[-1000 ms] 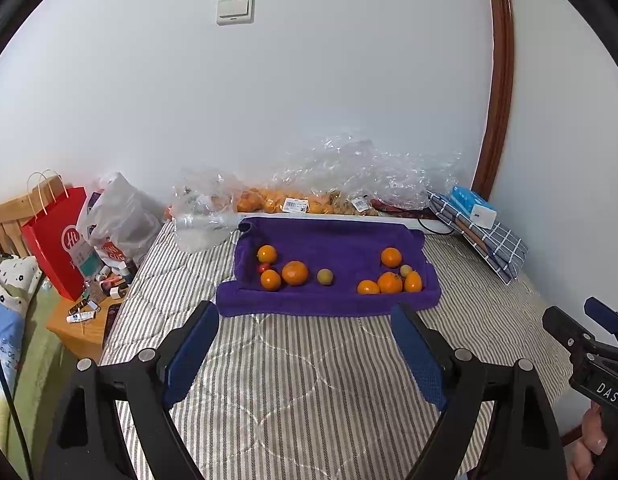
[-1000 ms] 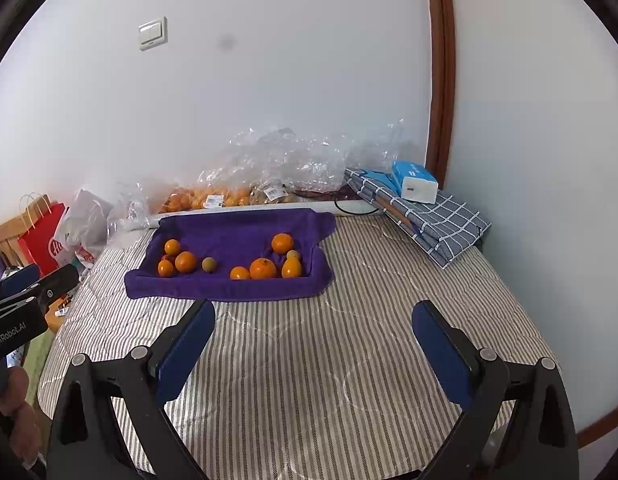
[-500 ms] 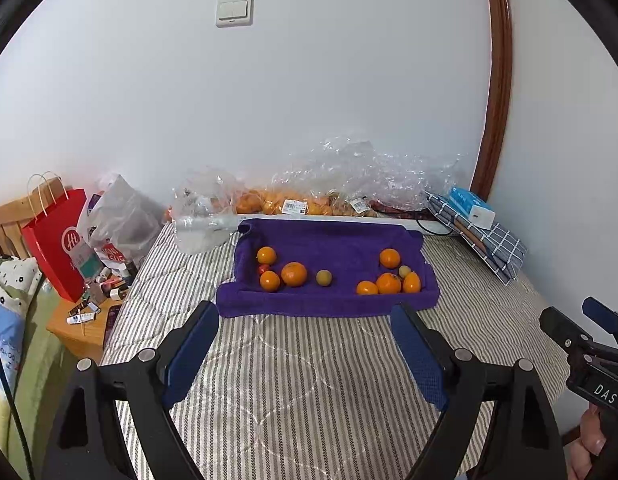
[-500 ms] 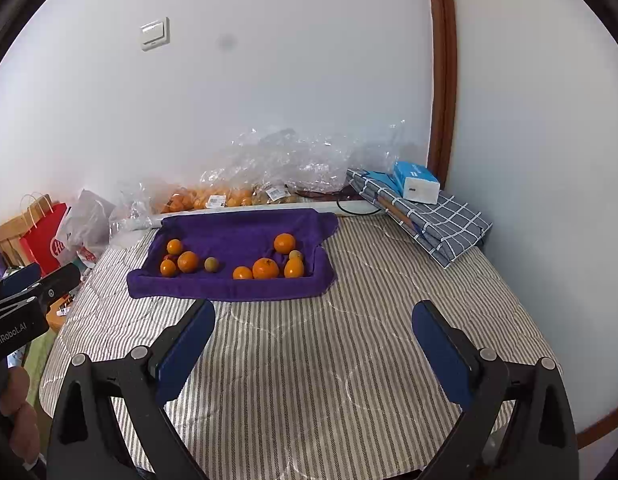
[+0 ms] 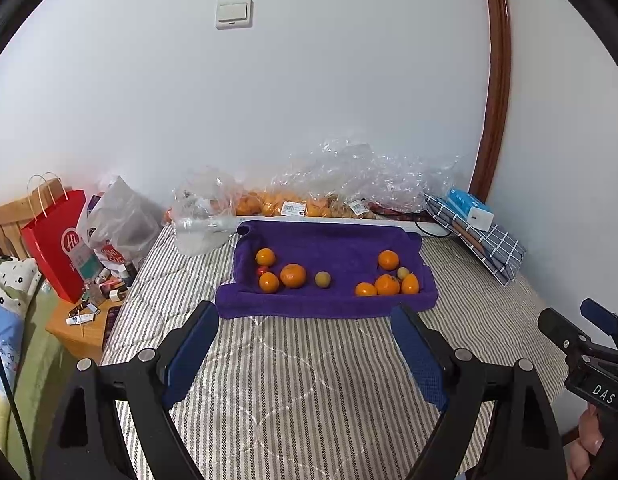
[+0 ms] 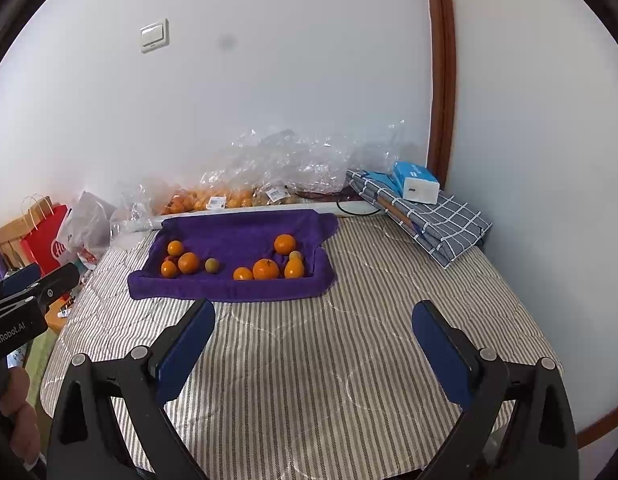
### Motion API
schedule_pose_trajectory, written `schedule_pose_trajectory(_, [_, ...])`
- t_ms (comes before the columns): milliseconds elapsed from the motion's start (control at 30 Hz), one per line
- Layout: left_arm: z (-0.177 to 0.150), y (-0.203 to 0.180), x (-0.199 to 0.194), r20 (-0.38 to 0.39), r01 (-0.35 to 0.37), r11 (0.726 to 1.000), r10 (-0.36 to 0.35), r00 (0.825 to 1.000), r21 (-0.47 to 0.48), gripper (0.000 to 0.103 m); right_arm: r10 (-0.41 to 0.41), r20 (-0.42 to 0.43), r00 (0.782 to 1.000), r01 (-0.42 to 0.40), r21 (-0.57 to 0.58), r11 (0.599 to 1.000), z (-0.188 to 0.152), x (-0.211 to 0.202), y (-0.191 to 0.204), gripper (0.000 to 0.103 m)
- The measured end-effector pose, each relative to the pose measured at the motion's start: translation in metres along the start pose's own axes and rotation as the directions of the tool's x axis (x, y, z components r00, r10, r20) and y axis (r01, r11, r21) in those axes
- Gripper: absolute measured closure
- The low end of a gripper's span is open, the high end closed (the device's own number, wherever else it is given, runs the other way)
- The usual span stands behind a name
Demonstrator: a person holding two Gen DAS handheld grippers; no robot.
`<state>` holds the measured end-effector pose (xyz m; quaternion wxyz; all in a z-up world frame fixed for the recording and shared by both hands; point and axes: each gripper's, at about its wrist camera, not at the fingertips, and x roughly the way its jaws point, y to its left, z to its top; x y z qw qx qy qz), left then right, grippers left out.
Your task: Organize fruits
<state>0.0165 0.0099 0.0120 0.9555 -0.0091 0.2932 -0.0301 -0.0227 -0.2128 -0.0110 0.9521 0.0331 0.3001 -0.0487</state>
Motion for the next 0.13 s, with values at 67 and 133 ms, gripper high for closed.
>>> schedule_pose_trajectory(67, [0.0,-0.0003,-0.0004,0.003,-0.005,1.0,0.005,1.0,0.002,0.016,0.001,-0.001,1.0,-0.001,0.001,1.0,0.0006,0.0002,0.0,0.005])
schedule_pose_trajectory(133, [-0.0006,-0.0008,-0.0008,0.008,-0.006,1.0,0.006,1.0,0.008,0.016,0.001,-0.004,1.0,-0.001,0.0,1.0,0.0007,0.0016,0.0001,0.005])
